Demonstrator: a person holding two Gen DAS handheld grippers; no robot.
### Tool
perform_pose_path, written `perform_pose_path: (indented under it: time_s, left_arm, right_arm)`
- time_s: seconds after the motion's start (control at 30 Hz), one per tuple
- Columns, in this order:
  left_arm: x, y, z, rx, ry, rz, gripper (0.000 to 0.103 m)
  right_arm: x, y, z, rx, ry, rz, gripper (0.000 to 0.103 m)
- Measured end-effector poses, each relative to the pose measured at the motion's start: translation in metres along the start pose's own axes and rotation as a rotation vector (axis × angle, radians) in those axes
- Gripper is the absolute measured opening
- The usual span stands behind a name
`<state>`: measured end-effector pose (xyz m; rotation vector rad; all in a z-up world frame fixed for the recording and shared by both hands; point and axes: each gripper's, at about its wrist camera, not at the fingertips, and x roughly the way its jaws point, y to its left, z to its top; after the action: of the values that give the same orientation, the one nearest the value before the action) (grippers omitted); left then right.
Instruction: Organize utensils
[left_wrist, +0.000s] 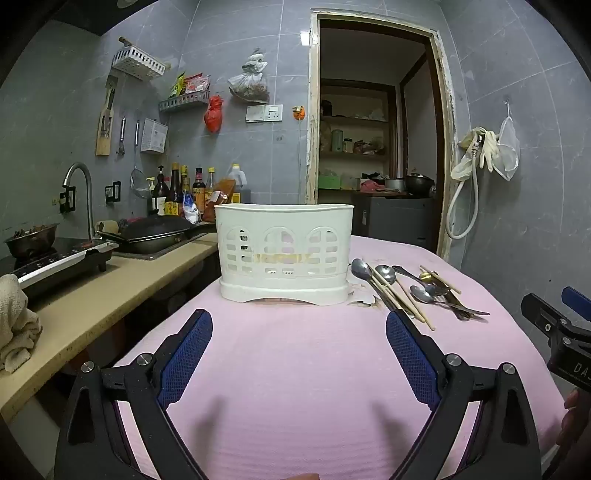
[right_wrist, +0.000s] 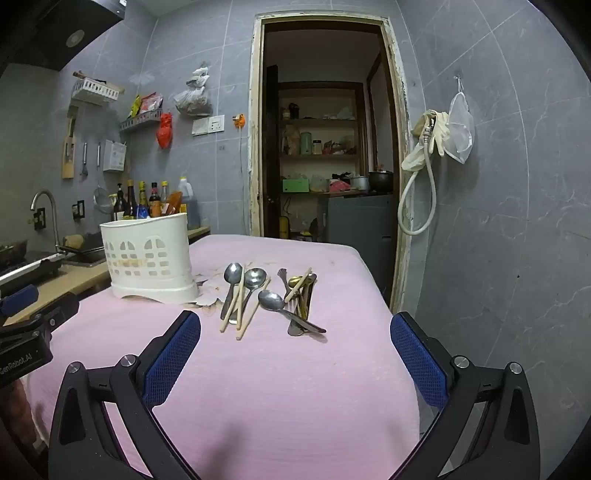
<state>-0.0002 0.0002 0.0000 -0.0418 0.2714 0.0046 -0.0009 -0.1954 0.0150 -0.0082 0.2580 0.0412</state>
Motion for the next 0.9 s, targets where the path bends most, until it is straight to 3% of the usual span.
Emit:
perform_pose_path:
  time_s: [0.9]
  left_arm:
    - [-0.0002, 0.0026, 0.0001, 0.004, 0.006, -0.001, 0.092]
  right_arm:
    - [0.0013, 0.0051, -0.0019, -0.004, 0.012, 0.017, 0.103]
